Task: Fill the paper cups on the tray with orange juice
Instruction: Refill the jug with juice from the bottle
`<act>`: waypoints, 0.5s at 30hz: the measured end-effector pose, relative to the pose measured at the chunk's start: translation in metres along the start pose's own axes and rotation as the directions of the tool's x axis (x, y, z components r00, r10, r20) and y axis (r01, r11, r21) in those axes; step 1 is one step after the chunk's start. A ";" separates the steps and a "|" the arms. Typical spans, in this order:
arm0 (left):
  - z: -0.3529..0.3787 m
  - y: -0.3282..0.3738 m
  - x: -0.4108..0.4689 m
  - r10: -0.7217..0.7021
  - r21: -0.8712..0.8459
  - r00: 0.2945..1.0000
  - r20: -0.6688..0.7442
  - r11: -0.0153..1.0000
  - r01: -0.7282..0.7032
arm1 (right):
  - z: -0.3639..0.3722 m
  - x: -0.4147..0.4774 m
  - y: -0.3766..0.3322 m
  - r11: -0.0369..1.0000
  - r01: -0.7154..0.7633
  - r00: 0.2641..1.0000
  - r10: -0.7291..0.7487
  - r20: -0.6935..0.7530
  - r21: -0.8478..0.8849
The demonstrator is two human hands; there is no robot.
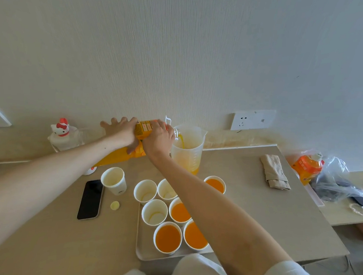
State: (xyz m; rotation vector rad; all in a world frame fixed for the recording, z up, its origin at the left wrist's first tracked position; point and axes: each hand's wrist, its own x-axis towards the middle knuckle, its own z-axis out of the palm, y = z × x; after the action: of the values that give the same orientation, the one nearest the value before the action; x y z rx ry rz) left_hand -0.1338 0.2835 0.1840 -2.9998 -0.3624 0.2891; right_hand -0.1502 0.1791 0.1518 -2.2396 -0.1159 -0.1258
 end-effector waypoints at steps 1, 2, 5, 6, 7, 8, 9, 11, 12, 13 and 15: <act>0.000 0.000 0.000 0.000 0.002 1.000 0.002 1.000 0.000 | 0.000 0.000 0.000 1.000 0.000 1.000 0.000 0.001 -0.005; 0.000 0.000 0.001 0.001 0.002 1.000 0.004 1.000 -0.001 | 0.000 0.000 0.000 1.000 0.002 1.000 -0.002 0.000 -0.008; 0.000 0.001 0.001 0.002 0.001 1.000 0.005 1.000 -0.002 | 0.000 0.000 0.001 1.000 0.016 1.000 -0.016 0.000 -0.001; 0.000 0.001 0.001 0.003 0.005 1.000 0.004 1.000 -0.003 | 0.000 0.001 0.002 1.000 0.015 1.000 -0.015 0.000 0.005; 0.000 0.001 0.001 0.004 0.009 1.000 0.002 1.000 -0.004 | 0.001 0.000 0.002 1.000 0.013 1.000 -0.013 0.000 0.010; -0.001 0.001 0.001 0.005 0.011 1.000 0.000 1.000 -0.005 | 0.001 0.001 0.002 1.000 0.011 1.000 -0.011 0.001 0.012; 0.000 0.000 0.001 0.004 0.011 1.000 -0.001 1.000 -0.004 | 0.002 0.001 0.003 1.000 0.010 1.000 -0.010 0.002 0.010; 0.000 0.000 0.001 0.000 0.012 1.000 -0.004 1.000 0.000 | 0.003 0.002 0.003 1.000 0.009 1.000 -0.009 0.002 0.001; 0.001 0.000 0.001 -0.001 0.011 1.000 -0.005 1.000 0.001 | 0.004 0.002 0.003 1.000 0.010 1.000 -0.010 -0.001 -0.002; 0.001 0.000 0.001 -0.002 0.010 1.000 -0.006 1.000 0.002 | 0.004 0.002 0.004 1.000 0.012 1.000 -0.012 -0.003 -0.004; 0.001 0.000 0.001 -0.001 0.009 1.000 -0.003 1.000 0.001 | 0.004 0.002 0.004 1.000 0.010 1.000 -0.010 0.001 0.000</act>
State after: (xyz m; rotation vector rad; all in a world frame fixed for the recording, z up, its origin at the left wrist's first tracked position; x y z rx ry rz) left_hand -0.1326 0.2840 0.1830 -2.9907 -0.3618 0.2852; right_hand -0.1475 0.1801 0.1466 -2.2395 -0.1279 -0.1303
